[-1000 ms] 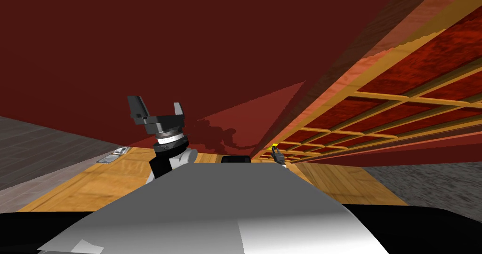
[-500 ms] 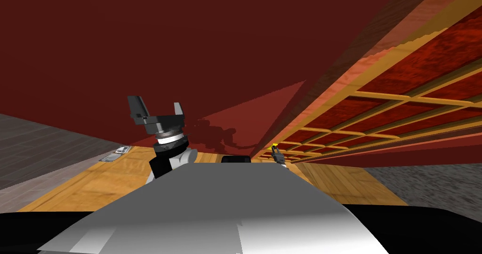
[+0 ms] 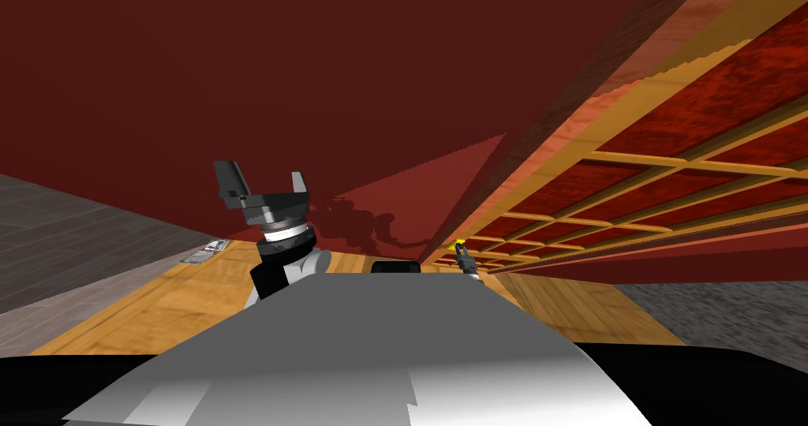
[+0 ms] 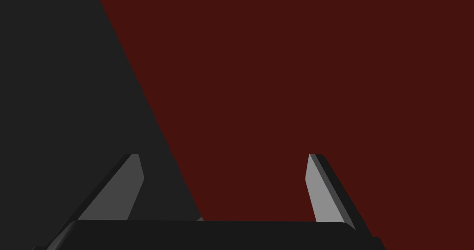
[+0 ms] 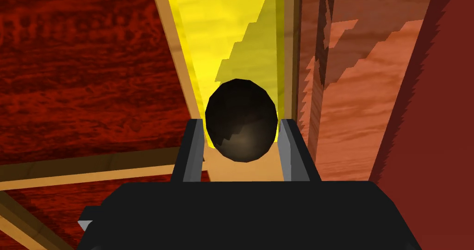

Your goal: Pull the door open

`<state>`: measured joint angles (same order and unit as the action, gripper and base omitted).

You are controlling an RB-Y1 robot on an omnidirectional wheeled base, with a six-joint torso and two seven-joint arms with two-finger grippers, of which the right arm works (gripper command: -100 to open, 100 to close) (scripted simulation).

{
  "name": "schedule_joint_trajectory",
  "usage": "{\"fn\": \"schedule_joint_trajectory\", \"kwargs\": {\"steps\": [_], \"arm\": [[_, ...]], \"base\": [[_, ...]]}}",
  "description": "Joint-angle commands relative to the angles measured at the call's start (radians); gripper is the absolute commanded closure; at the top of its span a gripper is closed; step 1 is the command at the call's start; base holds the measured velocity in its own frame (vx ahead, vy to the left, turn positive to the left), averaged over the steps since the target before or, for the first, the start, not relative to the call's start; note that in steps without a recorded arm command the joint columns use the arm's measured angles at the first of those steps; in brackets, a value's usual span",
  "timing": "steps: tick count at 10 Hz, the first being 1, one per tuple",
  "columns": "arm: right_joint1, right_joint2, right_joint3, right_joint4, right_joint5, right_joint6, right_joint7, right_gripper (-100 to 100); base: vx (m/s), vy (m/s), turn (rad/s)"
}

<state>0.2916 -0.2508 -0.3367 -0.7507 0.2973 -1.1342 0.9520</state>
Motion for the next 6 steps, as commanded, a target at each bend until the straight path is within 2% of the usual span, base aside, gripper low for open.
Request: {"fn": "schedule_joint_trajectory", "kwargs": {"steps": [1, 6], "arm": [[-0.001, 0.0, 0.011, 0.0, -0.016, 0.002, -0.036, 100], [-0.008, -0.004, 0.053, -0.012, -0.079, 0.015, -0.169, 100]], "base": [[-0.049, -0.007, 0.034], [-0.06, -0.011, 0.042]]}}
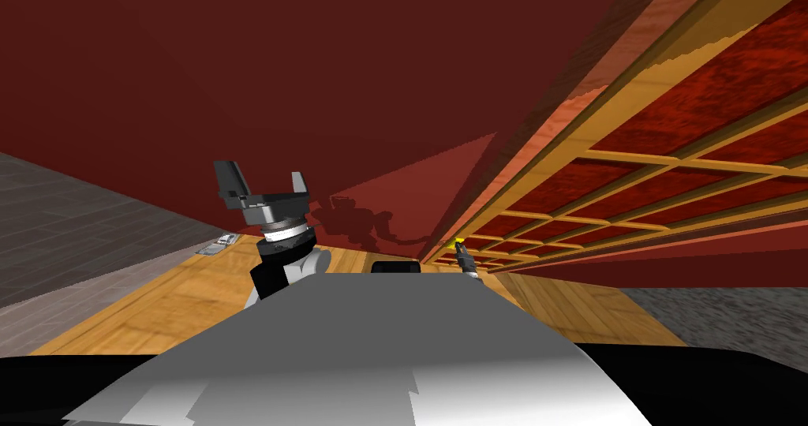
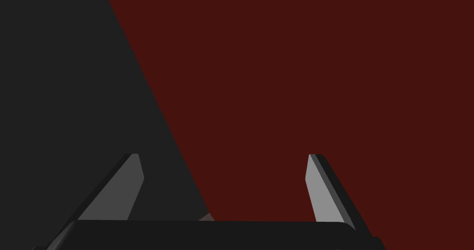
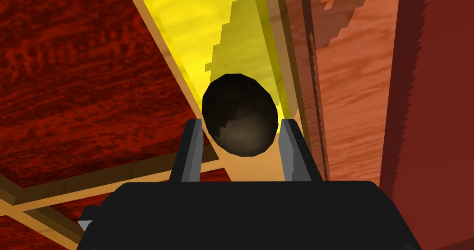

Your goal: Pull the door open

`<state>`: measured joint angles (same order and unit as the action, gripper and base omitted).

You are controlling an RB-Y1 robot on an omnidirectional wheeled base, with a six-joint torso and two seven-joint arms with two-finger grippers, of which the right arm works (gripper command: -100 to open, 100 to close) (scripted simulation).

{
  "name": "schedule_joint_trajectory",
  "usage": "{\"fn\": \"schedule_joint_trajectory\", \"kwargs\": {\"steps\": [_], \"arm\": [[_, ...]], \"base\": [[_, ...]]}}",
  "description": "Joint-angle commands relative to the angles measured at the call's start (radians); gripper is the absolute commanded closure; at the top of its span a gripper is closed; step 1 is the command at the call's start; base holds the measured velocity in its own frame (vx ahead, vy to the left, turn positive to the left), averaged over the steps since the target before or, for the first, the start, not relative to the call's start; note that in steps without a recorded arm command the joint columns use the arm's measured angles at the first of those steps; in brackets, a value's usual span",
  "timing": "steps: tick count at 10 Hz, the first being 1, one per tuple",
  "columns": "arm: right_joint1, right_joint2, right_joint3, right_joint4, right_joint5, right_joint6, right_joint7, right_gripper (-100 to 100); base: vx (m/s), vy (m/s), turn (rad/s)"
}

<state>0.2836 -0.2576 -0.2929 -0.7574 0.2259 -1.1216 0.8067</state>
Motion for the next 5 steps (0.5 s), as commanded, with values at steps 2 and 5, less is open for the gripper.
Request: {"fn": "schedule_joint_trajectory", "kwargs": {"steps": [2, 5], "arm": [[-0.001, 0.001, 0.019, -0.008, -0.023, 0.005, -0.059, 100], [-0.006, -0.002, 0.05, -0.016, -0.068, 0.015, -0.149, 100]], "base": [[-0.052, -0.018, 0.037], [-0.045, -0.014, 0.042]]}}
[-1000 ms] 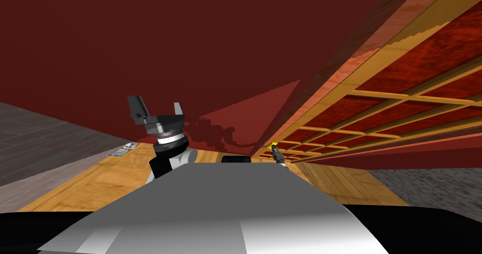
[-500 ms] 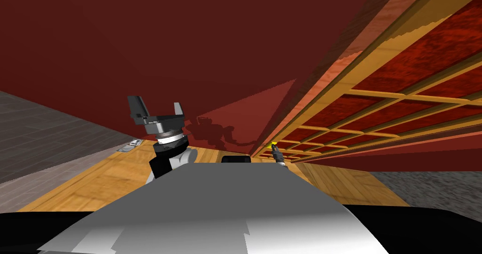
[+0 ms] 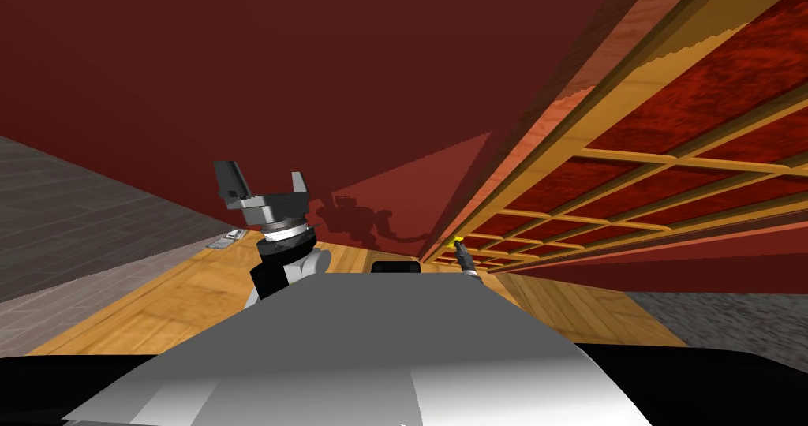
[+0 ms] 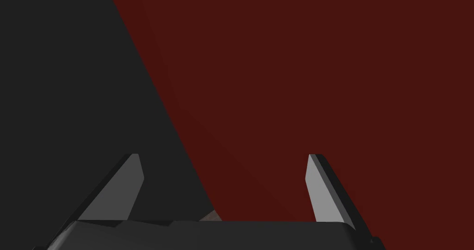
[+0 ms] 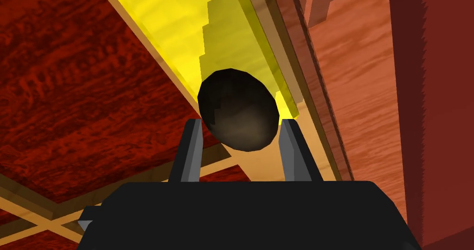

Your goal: Pull the door open

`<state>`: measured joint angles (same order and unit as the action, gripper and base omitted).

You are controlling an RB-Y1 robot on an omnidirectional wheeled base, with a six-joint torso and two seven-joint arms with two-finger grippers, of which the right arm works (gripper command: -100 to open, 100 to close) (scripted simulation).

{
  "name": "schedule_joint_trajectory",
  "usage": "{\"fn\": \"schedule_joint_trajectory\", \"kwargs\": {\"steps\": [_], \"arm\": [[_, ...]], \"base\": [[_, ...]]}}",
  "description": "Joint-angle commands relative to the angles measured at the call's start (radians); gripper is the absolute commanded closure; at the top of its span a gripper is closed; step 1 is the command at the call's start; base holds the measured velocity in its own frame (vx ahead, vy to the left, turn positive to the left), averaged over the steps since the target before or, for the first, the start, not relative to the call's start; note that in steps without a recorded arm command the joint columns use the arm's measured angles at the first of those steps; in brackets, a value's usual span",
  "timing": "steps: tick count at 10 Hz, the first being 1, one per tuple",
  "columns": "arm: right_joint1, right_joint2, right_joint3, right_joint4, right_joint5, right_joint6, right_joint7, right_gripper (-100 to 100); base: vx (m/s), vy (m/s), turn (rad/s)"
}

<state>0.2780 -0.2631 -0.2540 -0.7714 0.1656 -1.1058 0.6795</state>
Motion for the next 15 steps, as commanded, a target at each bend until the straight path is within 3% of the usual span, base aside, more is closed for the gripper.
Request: {"fn": "schedule_joint_trajectory", "kwargs": {"steps": [1, 15], "arm": [[-0.001, 0.004, 0.011, -0.002, -0.008, -0.001, -0.033, 100], [-0.018, -0.008, 0.121, -0.032, -0.173, 0.033, -0.391, 100]], "base": [[-0.04, -0.01, 0.019], [-0.039, -0.014, 0.037]]}}
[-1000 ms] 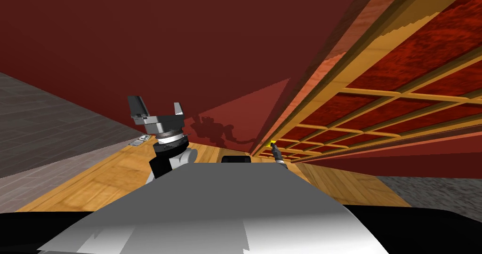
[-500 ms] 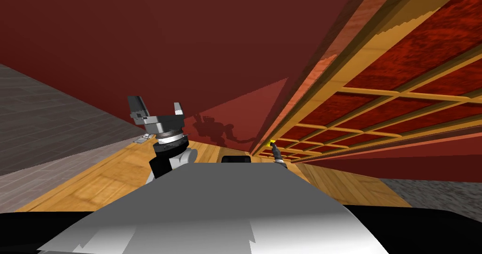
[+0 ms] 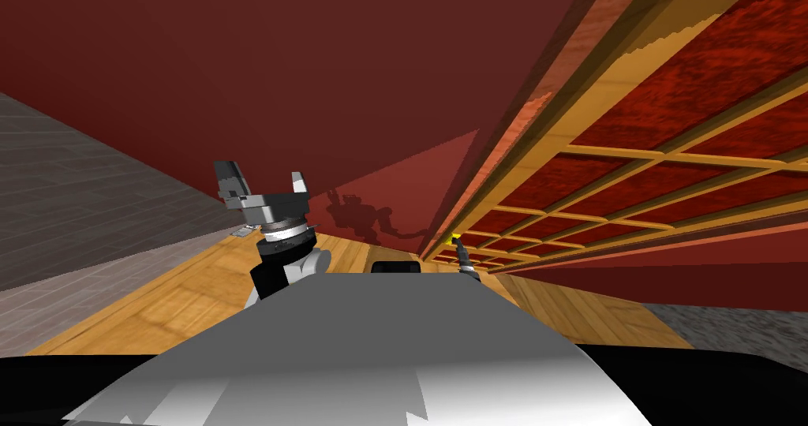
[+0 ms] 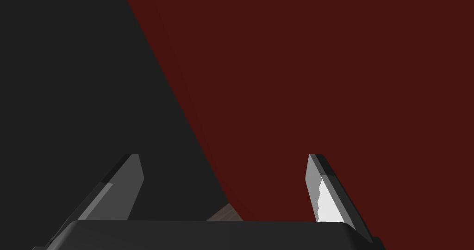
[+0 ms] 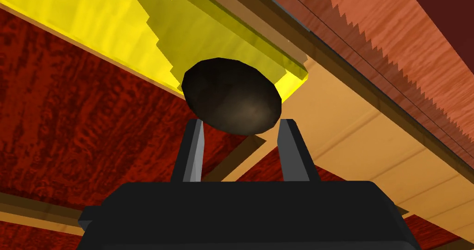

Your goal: Pull the door open

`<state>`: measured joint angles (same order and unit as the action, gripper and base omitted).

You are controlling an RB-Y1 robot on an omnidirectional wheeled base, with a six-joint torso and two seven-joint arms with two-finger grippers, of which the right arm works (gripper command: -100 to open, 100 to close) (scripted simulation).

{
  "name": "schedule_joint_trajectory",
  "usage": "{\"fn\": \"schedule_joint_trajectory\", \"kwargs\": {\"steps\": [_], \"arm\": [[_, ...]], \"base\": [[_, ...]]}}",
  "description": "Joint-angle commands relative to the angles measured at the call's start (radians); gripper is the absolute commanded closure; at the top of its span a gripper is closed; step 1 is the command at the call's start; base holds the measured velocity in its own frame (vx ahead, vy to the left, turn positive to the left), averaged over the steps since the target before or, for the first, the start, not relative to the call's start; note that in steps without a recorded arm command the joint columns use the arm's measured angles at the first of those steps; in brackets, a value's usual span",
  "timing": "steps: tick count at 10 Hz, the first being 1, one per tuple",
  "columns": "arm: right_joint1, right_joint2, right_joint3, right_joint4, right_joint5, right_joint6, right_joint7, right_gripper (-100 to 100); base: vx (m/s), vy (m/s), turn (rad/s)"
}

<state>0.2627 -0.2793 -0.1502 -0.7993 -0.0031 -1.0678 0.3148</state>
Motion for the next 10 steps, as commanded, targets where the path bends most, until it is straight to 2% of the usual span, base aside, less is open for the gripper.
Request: {"fn": "schedule_joint_trajectory", "kwargs": {"steps": [1, 2, 5, 6, 7, 8, 10], "arm": [[-0.005, 0.007, 0.031, -0.008, -0.024, -0.001, -0.05, 100], [-0.005, 0.007, 0.031, -0.008, -0.024, -0.001, -0.067, 100], [-0.009, 0.004, 0.058, -0.015, -0.066, 0.008, -0.144, 100], [-0.009, 0.004, 0.058, -0.015, -0.066, 0.008, -0.149, 100], [-0.011, 0.002, 0.072, -0.019, -0.086, 0.012, -0.189, 100], [-0.011, 0.002, 0.072, -0.019, -0.086, 0.012, -0.191, 100], [-0.016, -0.001, 0.1, -0.027, -0.127, 0.021, -0.256, 100]], "base": [[-0.055, -0.024, 0.054], [-0.042, -0.024, 0.03], [-0.031, -0.014, 0.037], [-0.027, -0.009, 0.02], [-0.037, -0.01, 0.037], [-0.031, -0.011, 0.025], [-0.048, -0.025, 0.06]]}}
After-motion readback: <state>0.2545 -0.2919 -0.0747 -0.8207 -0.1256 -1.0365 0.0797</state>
